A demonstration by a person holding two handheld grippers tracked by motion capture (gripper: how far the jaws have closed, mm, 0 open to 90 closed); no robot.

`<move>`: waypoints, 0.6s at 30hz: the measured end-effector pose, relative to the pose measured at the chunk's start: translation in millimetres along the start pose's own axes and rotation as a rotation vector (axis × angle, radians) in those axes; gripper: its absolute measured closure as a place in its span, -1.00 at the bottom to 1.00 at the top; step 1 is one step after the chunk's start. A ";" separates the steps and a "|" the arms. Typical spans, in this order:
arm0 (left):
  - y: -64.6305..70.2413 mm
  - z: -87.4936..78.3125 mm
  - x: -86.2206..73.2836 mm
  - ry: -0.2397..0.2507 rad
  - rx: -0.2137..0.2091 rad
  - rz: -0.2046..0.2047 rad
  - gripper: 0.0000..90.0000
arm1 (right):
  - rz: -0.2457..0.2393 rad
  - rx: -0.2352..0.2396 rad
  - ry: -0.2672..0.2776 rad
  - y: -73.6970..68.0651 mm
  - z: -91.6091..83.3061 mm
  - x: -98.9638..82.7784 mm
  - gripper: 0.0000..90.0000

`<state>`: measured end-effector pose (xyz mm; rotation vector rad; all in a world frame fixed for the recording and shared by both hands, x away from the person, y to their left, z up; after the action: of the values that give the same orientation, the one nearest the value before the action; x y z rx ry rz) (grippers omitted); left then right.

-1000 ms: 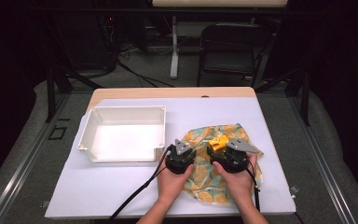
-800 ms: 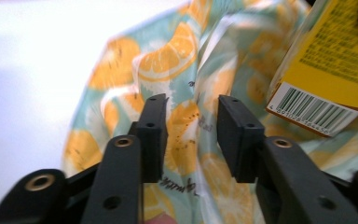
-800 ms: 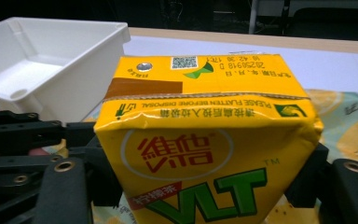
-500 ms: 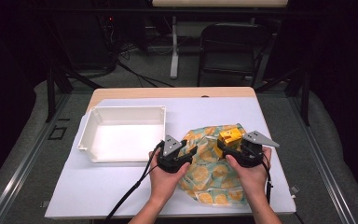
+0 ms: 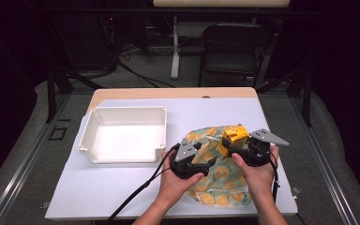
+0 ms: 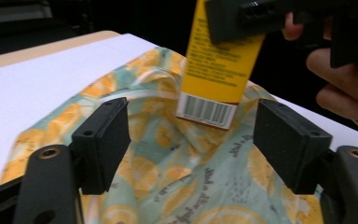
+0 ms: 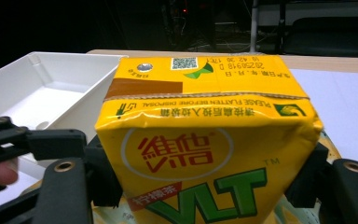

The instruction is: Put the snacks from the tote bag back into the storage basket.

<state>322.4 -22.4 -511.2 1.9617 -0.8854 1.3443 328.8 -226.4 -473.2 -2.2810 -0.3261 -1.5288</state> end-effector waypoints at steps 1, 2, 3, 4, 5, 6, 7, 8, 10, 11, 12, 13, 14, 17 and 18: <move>0.7 1.6 -0.5 -0.004 -0.001 -0.002 -0.50 | -0.005 0.003 -0.005 -0.7 -0.4 0.3 -0.34; 0.2 2.6 -0.9 -0.022 -0.024 -0.004 -0.56 | -0.005 0.003 -0.004 -2.1 -0.3 0.4 -0.33; 0.3 3.8 -1.5 -0.027 -0.017 -0.004 -0.66 | -0.008 0.005 -0.003 -3.3 -0.3 0.6 -0.34; 0.4 5.5 -2.7 -0.030 -0.017 -0.002 -0.68 | -0.009 0.008 -0.002 -4.2 -0.2 0.7 -0.34; 0.8 7.0 -3.7 -0.030 -0.016 -0.008 -0.72 | -0.008 0.010 -0.001 -5.7 -0.3 0.9 -0.34; 0.8 7.0 -3.7 -0.030 -0.016 -0.008 -0.78 | -0.008 0.010 -0.001 -5.7 -0.3 0.9 -0.34; 1.2 8.2 -4.5 -0.034 -0.014 -0.009 -0.78 | -0.006 0.013 0.000 -7.0 -0.2 1.0 -0.34; 2.7 9.4 -5.7 -0.038 -0.009 0.001 -0.83 | -0.012 0.015 -0.003 -9.1 0.1 1.0 -0.34; 4.3 10.1 -5.8 -0.026 0.000 0.016 -0.84 | -0.016 0.024 -0.009 -12.1 0.2 0.9 -0.34; 5.7 10.5 -5.6 -0.017 0.002 0.015 -0.84 | -0.013 0.022 -0.006 -13.6 0.6 0.7 -0.34; 6.2 10.7 -5.3 -0.013 -0.001 0.017 -0.83 | -0.016 0.027 -0.007 -15.4 0.8 0.6 -0.34; 6.4 11.0 -5.1 -0.010 -0.004 0.016 -0.80 | -0.017 0.029 -0.008 -17.0 1.0 0.5 -0.34; 6.4 11.0 -5.1 -0.010 -0.004 0.016 -0.78 | -0.020 0.032 -0.010 -18.0 1.2 0.3 -0.34; 6.8 13.3 -5.6 0.005 -0.006 0.005 -0.70 | -0.022 0.037 -0.013 -21.4 1.6 0.1 -0.34; 7.0 14.2 -5.9 0.012 0.014 0.002 -0.67 | -0.033 0.046 -0.022 -24.2 1.6 -0.2 -0.34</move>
<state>323.1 -36.6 -520.5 1.9616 -0.8750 1.3656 320.6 -203.9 -469.7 -2.2687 -0.4029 -1.4975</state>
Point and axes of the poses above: each handheld gripper's, and its own axes: z roughly forward along the jaws, x roughly out of its top, y roughly to its right, the point moved 2 cm from there along z, roughly forward along the jaws, and after that the axes turned 3 degrees about y, right-handed, at the moved point
